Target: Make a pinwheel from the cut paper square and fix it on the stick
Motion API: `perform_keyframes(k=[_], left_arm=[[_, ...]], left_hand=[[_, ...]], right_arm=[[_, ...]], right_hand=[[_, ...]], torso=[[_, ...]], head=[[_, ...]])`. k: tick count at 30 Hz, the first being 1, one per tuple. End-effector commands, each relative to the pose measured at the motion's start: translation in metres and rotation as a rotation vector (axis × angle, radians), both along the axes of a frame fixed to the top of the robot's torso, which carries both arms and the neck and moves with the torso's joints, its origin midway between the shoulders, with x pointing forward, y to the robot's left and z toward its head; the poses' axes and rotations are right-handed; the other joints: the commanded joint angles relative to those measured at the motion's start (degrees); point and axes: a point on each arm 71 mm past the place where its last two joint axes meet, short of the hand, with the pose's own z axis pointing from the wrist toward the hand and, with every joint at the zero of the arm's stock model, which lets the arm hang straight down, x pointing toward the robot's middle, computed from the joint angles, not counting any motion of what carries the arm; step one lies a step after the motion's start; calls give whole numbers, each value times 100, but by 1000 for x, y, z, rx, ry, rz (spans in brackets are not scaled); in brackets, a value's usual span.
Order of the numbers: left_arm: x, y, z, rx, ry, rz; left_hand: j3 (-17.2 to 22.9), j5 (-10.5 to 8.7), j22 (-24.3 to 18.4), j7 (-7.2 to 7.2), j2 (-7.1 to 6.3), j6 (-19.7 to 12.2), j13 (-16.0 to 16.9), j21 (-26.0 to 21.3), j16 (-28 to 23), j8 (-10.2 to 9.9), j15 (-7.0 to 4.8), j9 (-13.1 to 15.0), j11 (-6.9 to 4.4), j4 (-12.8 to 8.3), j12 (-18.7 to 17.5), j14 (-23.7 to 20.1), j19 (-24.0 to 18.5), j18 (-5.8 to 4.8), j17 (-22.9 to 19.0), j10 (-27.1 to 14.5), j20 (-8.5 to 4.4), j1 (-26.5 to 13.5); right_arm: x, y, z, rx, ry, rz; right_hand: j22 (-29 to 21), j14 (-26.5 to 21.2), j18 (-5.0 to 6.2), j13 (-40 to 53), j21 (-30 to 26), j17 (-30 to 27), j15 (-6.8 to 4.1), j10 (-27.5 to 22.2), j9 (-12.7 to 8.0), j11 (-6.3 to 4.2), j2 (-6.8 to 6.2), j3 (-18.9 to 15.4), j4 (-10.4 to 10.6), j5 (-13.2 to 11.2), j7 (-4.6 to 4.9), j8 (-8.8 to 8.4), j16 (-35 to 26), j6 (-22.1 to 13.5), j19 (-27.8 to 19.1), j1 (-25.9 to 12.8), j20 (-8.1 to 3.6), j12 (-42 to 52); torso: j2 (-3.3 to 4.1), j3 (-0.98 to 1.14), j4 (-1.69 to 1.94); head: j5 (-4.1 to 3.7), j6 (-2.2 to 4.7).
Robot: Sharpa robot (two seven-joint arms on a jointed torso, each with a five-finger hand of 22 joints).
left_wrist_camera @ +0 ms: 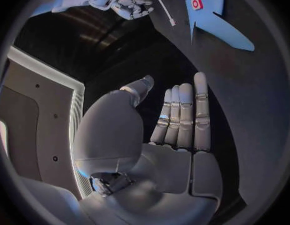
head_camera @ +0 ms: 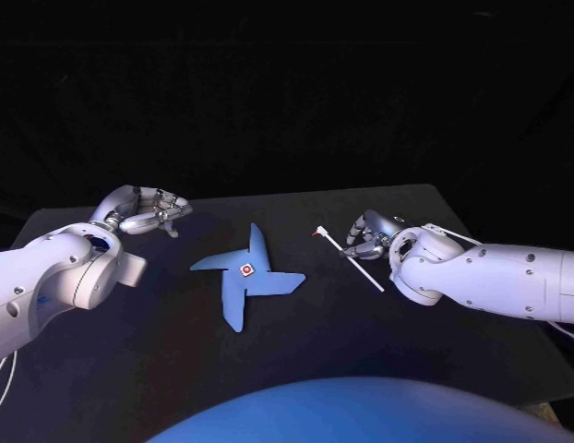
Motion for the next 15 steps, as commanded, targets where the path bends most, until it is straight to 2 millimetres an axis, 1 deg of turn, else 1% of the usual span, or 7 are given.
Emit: perform_keyframes(k=[1,3,6,7,9,12,15], left_arm=[[-1,-2,0,-93,22,7],[-2,-2,0,-96,27,7],[-2,-2,0,-99,31,7],[-3,-2,0,-100,32,6],[-3,-2,0,-103,35,5],[-4,-3,-1,-107,40,5],[-4,-3,0,-111,43,5]], left_hand=[[-34,21,-10,11,1,-46,-8,-34,-22,36,7,-10,18,9,-36,41,61,19,-10,2,0,54],[-52,19,-21,15,6,-55,-17,-54,-28,36,10,-13,22,23,-40,34,70,18,-14,-6,1,71],[-55,19,-23,15,7,-56,-18,-56,-29,36,10,-14,22,25,-40,33,71,18,-15,-7,1,73],[-55,19,-23,15,7,-56,-18,-56,-29,36,10,-14,22,25,-40,33,71,18,-15,-7,1,73],[-77,14,-35,18,11,-63,-28,-78,-35,38,13,-16,26,43,-43,26,80,16,-19,-14,3,86],[-77,14,-35,18,11,-63,-28,-78,-35,38,13,-16,26,43,-43,26,80,16,-19,-14,3,86],[-88,13,-42,20,15,-68,-34,-91,-39,38,15,-18,27,53,-44,22,86,16,-22,-18,4,97]], right_arm=[[4,-2,-2,-45,-16,-30],[6,-2,-4,-50,-19,-33],[11,-1,-6,-56,-24,-38],[12,-1,-7,-58,-25,-40],[15,-1,-8,-61,-27,-43],[20,-1,-11,-65,-26,-48],[24,-1,-15,-66,-19,-51]], right_hand=[[641,597,54,1508,23,1510,-40,606,11,-29,14,-41,16,-37,-10,-27,23,-37,44,62,-3,20],[643,597,53,1508,29,1510,-40,606,12,-29,20,-44,22,-35,-11,-29,23,-37,46,72,-3,20],[651,597,48,1508,56,1510,-39,606,14,-29,37,-50,39,-28,-10,-35,23,-39,55,89,-2,20],[652,597,48,1508,59,1510,-39,606,15,-29,45,-49,46,-25,-9,-40,23,-43,57,99,-2,20],[653,597,47,1508,61,1510,-38,606,15,-29,52,-48,52,-21,-7,-44,23,-45,58,107,-2,20],[657,597,45,1508,71,1510,-36,606,18,-25,82,-35,73,11,-5,-57,23,-50,64,144,-1,20],[659,597,45,1508,70,1510,-34,606,20,-22,119,7,86,43,-1,-75,23,-55,67,201,1,20]], torso=[[5,1,11],[6,4,10],[11,-4,10],[13,-4,9],[11,5,10],[14,3,13],[13,6,16]], head=[[0,0],[4,0],[-1,0],[6,0],[13,0],[24,0],[30,0]])
